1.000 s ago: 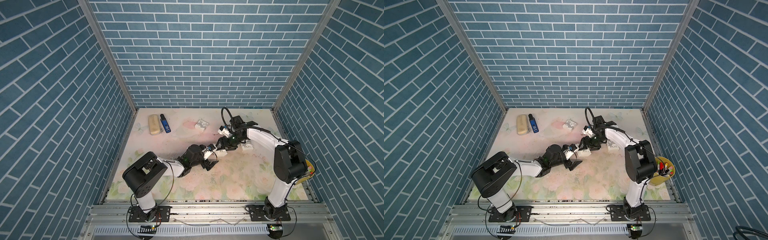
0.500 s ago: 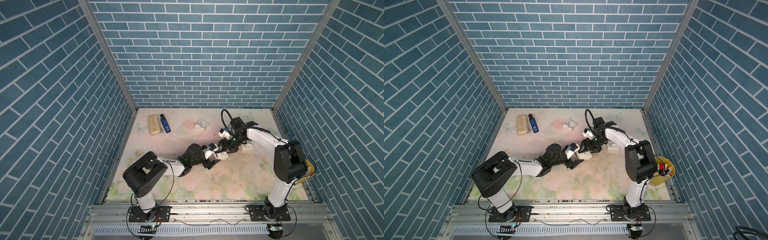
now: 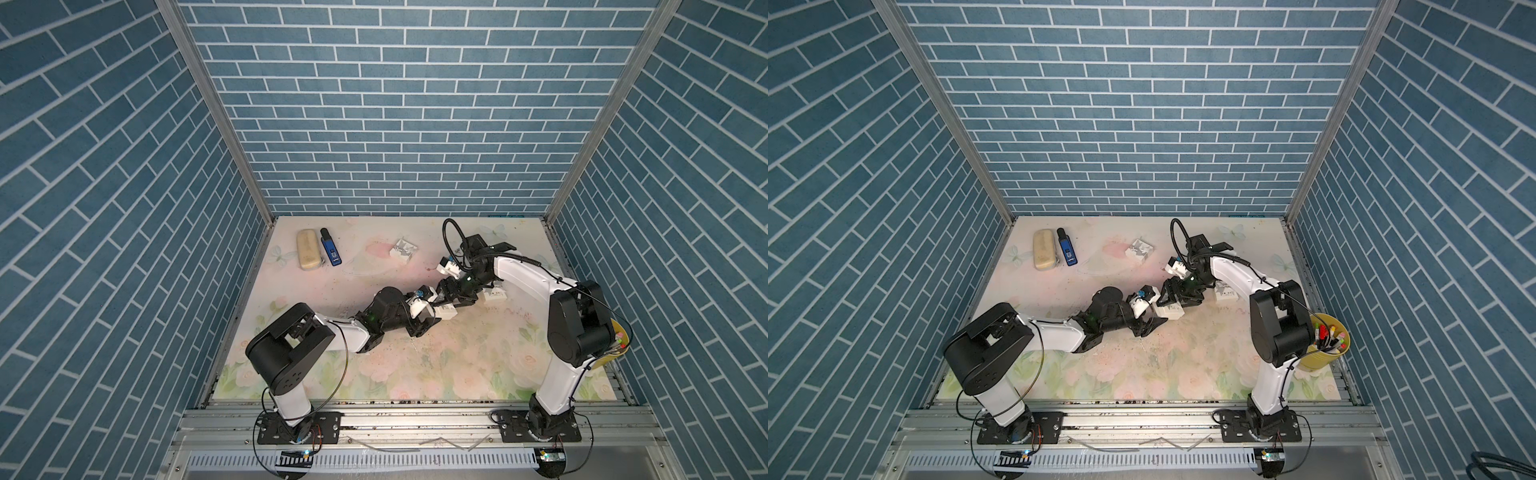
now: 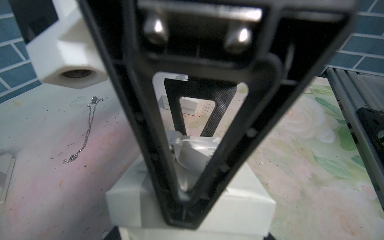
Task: Take the necklace out of the lift-off lid jewelry box
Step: Open the lid on the jewelry box, then place the lid at the center of the board.
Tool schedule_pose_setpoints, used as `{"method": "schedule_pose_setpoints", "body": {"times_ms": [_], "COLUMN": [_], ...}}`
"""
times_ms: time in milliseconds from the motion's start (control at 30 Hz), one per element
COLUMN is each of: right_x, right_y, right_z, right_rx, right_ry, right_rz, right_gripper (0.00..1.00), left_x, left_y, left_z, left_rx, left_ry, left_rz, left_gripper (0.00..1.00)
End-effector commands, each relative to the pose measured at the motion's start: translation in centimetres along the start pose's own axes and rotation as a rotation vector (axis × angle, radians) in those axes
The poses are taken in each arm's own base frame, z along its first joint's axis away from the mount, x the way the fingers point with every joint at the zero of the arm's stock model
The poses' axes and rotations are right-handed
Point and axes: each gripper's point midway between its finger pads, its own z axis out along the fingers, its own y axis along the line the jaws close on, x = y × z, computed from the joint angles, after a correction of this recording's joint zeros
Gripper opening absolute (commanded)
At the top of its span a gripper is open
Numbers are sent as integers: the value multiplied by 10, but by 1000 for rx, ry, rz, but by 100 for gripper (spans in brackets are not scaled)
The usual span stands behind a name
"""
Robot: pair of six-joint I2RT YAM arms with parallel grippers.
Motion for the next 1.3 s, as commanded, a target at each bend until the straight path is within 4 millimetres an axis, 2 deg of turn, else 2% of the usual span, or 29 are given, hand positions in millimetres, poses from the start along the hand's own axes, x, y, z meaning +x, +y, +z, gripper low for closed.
{"method": "schedule_pose_setpoints", "body": {"times_ms": [0,333,467,533,633,800,933,1133,1267], "right_x": [7,8,7,5,5,6,7,8,7], "right_y": [6,1,-8,-21,-51,-106,-132,-121,-90], "right_z": [-16,-33,-40,-45,-46,-32,-31,-46,-60], "right_rx": [-2,6,37,70,162,349,465,474,391], "right_ry": [-3,-9,-22,-37,-37,18,31,-26,-115], "right_rz": [-44,-20,-4,25,84,148,186,169,133], "right_gripper": [75,74,74,75,74,73,82,88,80], "left_x": [-4,5,8,11,13,15,15,12,3], "left_y": [0,1,2,3,3,4,4,5,7], "left_z": [-1,-6,-8,-9,-12,-13,-14,-16,-16], "left_rx": [-6,-34,-46,-52,-63,-74,-75,-79,-85], "left_ry": [-4,-17,-18,-15,-19,-24,-26,-26,-39], "left_rz": [-3,-6,-8,-10,-13,-20,-22,-5,16], "left_gripper": [54,51,51,51,51,51,51,51,51]}}
